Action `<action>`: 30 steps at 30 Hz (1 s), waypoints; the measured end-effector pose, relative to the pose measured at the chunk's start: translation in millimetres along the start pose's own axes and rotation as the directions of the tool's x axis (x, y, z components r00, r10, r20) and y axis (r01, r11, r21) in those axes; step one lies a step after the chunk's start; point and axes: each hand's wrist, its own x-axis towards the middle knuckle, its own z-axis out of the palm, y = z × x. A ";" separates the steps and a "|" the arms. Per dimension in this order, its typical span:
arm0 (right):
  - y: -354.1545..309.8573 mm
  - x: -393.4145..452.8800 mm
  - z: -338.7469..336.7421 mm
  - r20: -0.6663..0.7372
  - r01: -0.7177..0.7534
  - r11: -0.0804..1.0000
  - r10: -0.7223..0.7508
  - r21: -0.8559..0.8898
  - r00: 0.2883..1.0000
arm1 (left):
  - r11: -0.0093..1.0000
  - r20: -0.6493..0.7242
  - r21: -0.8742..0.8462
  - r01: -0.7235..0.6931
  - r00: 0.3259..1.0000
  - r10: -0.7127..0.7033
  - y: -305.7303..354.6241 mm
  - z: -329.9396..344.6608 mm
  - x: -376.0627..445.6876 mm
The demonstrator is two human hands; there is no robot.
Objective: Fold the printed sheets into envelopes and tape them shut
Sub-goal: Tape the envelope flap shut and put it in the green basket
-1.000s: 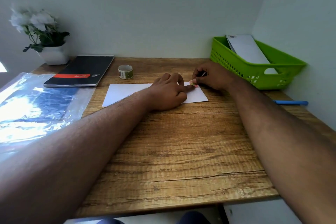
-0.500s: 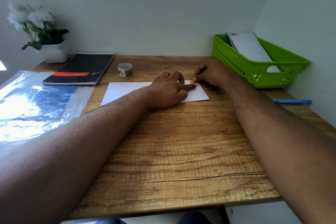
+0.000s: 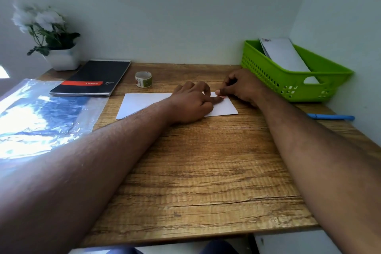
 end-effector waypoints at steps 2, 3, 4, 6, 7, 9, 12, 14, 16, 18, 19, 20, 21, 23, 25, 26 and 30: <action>-0.2 4.3 5.5 -0.053 0.019 0.999 -0.021 -0.037 0.998 | 1.000 -0.005 -0.015 0.004 1.000 -0.004 0.2 0.8 0.6; -0.1 6.6 8.5 -0.077 0.027 0.998 -0.031 -0.051 0.997 | 1.000 -0.013 -0.022 0.007 1.000 -0.007 -0.1 0.8 0.8; -0.2 7.9 10.8 -0.094 0.031 0.998 -0.037 -0.059 0.995 | 1.000 -0.018 -0.027 0.008 1.000 -0.009 -0.6 0.9 0.8; 0.3 9.0 12.2 -0.115 0.027 0.999 -0.031 -0.044 0.993 | 0.999 -0.024 -0.034 0.008 1.000 -0.009 -0.7 1.2 0.4; 1.0 8.0 10.8 -0.128 0.019 1.000 -0.020 -0.010 0.992 | 0.999 -0.025 -0.035 0.005 1.000 -0.005 -0.6 1.5 0.1; 3.3 4.6 4.9 -0.137 0.007 0.995 0.006 0.099 0.991 | 0.999 -0.036 -0.041 0.001 0.999 -0.002 -0.6 1.9 -0.2; 8.7 -2.6 -7.1 -0.023 0.047 0.990 -0.045 0.130 0.999 | 0.998 -0.063 -0.063 0.008 0.998 -0.012 -0.8 1.5 -0.2; 10.2 -5.7 -13.6 0.059 0.048 0.996 -0.053 0.078 0.997 | 0.998 -0.070 -0.066 0.017 0.997 -0.021 -0.1 1.9 0.1; 9.9 -6.3 -17.6 0.109 0.036 0.998 -0.041 0.048 0.993 | 0.998 -0.074 -0.063 0.026 0.997 -0.030 0.4 2.6 0.6; 8.1 -6.6 -19.5 0.155 0.035 0.998 -0.043 0.049 0.987 | 0.995 -0.088 -0.090 0.049 0.995 -0.057 -0.5 1.8 1.6; 6.9 -6.2 -20.3 0.183 0.039 0.998 -0.046 0.042 0.982 | 0.992 -0.099 -0.111 0.066 0.992 -0.077 -1.0 1.4 1.9; 6.3 -5.3 -21.6 0.218 0.043 0.999 -0.047 0.026 0.975 | 0.989 -0.107 -0.127 0.079 0.990 -0.093 -1.2 0.8 2.1; 6.0 -4.6 -22.4 0.263 0.044 0.999 -0.043 0.002 0.964 | 0.987 -0.112 -0.133 0.086 0.989 -0.101 -1.0 0.6 2.0; 5.1 -4.2 -22.8 0.330 0.049 0.999 -0.041 -0.016 0.943 | 0.988 -0.114 -0.128 0.089 0.988 -0.104 0.1 0.4 1.9; 5.4 -4.9 -20.6 0.284 0.037 0.997 -0.055 0.069 0.957 | 0.987 -0.112 -0.133 0.091 0.988 -0.106 0.6 0.1 2.0; 5.6 -5.5 -18.9 0.224 0.025 0.994 -0.049 0.109 0.973 | 0.986 -0.107 -0.139 0.091 0.988 -0.107 0.4 -0.2 2.1; 5.8 -4.2 -9.4 0.156 0.034 0.999 -0.039 0.039 0.987 | 0.987 -0.108 -0.133 0.091 0.988 -0.106 -0.1 0.4 2.0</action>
